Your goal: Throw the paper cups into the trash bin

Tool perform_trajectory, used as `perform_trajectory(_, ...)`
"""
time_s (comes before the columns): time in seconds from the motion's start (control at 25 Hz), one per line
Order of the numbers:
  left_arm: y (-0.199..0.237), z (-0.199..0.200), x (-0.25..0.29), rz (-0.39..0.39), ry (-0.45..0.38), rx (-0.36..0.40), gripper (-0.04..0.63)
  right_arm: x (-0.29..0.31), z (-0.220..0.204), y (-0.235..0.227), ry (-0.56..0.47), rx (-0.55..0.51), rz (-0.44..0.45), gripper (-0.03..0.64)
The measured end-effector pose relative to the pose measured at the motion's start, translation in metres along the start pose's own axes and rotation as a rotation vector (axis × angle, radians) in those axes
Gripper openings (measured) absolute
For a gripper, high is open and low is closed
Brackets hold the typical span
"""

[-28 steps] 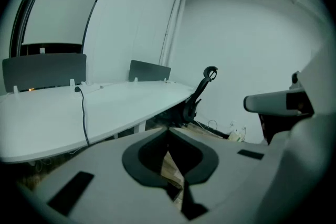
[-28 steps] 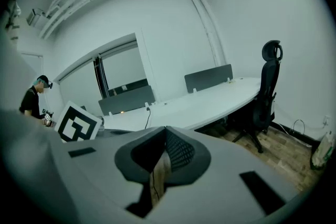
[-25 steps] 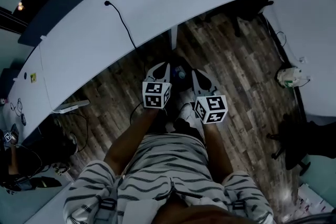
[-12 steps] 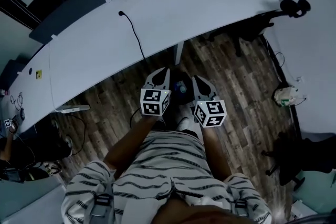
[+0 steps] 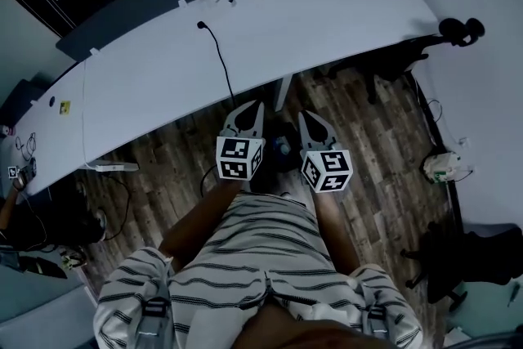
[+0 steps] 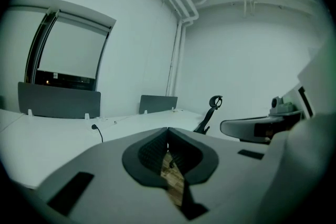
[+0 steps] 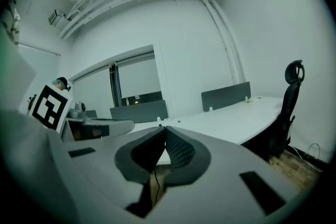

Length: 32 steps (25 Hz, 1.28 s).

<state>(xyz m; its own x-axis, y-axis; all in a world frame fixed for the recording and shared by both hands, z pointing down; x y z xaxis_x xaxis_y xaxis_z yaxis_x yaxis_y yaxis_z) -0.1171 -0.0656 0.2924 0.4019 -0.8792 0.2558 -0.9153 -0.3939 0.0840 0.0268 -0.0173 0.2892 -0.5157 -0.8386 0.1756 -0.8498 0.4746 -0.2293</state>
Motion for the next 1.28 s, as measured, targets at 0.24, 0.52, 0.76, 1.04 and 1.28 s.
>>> perform_trajectory(0.24,0.002,0.004,-0.003,0.006,-0.027,0.010,0.025,0.006,0.010,0.001,-0.016,-0.031,0.012,0.017)
perform_trajectory(0.52,-0.001,0.007,-0.006,-0.001,-0.051,0.020,0.025,0.009,0.014,0.000,-0.038,-0.047,0.015,0.017)
perform_trajectory(0.76,-0.006,0.011,-0.010,0.005,-0.076,0.020,0.025,0.004,0.012,-0.001,-0.052,-0.057,0.010,0.017)
perform_trajectory(1.04,-0.012,0.012,-0.009,0.005,-0.088,0.026,0.025,0.001,0.013,-0.005,-0.061,-0.078,0.010,0.017)
perform_trajectory(1.28,-0.011,0.010,-0.007,0.003,-0.086,0.020,0.025,0.002,0.014,-0.005,-0.069,-0.087,0.014,0.017)
Point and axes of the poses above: the fingertips, and each gripper's own axes: x forward along the fingers, y to its left, z out of its top, the point moved 5 cm from there along -x, backward along the fingers, and after that the axes turned 12 degrees about z, right-handed, at the moved point
